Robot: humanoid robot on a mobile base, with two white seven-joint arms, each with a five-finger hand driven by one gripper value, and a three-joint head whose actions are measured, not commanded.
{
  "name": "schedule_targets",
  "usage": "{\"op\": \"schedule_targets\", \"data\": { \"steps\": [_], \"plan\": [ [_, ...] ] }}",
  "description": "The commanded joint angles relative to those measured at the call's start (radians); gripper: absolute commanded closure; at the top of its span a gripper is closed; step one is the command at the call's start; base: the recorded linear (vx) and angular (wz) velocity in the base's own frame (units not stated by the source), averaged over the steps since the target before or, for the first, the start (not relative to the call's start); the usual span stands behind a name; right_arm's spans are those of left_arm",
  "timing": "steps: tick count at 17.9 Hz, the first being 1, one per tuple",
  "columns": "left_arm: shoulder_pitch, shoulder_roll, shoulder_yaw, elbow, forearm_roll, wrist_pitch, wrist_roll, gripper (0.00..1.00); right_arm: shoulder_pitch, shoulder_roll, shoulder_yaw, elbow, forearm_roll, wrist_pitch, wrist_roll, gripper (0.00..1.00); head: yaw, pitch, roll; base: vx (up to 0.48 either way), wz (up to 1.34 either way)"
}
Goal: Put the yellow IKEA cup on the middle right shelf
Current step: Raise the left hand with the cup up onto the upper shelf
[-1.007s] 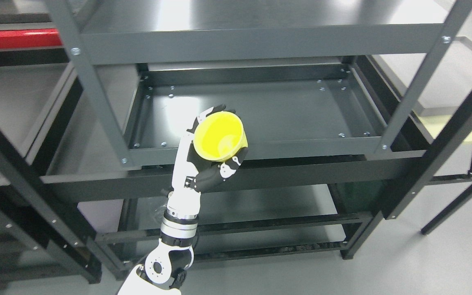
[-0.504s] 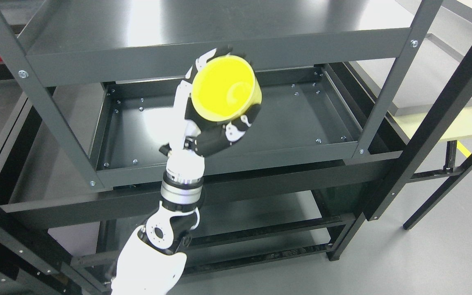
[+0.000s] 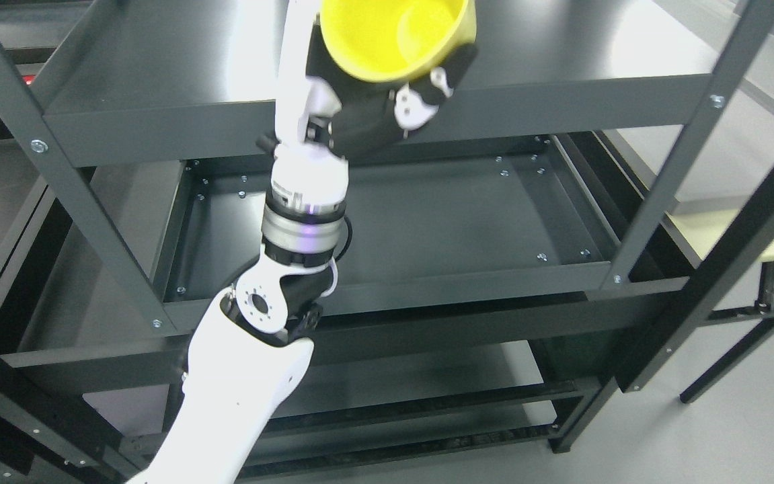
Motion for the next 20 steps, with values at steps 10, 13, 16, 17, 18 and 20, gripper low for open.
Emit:
{"op": "schedule_targets", "data": {
  "steps": [10,13,16,17,18,20],
  "plan": [
    [-0.262,0.017,-0.201,-0.055,0.283,0.736,0.207,1.00,0.014,-0.017,0.017,0.000,-0.025,0.000,0.000,0.01,0.0000,0.000,0.000,0.059,0.13],
    [-0.262,0.017,-0.200,-0.036,0.414,0.868,0.270,1.00,0.014,-0.017,0.017,0.000,-0.025,0.000,0.000,0.01,0.0000,0.000,0.000,0.019,0.04],
    [-0.271,0.017,-0.171,-0.035,0.434,0.998,0.288,1.00,0.014,-0.017,0.017,0.000,-0.025,0.000,0.000,0.01,0.0000,0.000,0.000,0.005,0.01],
    [-0.282,0.017,-0.155,-0.033,0.457,1.047,0.296,1.00,0.014,-0.017,0.017,0.000,-0.025,0.000,0.000,0.01,0.0000,0.000,0.000,0.000,0.00],
    [-0.286,0.017,-0.149,-0.029,0.472,1.078,0.305,1.00,0.014,-0.017,0.017,0.000,-0.025,0.000,0.000,0.01,0.0000,0.000,0.000,0.000,0.00],
    [-0.302,0.017,-0.126,-0.020,0.474,1.139,0.333,1.00,0.014,-0.017,0.017,0.000,-0.025,0.000,0.000,0.01,0.0000,0.000,0.000,0.000,0.00]
  ]
}}
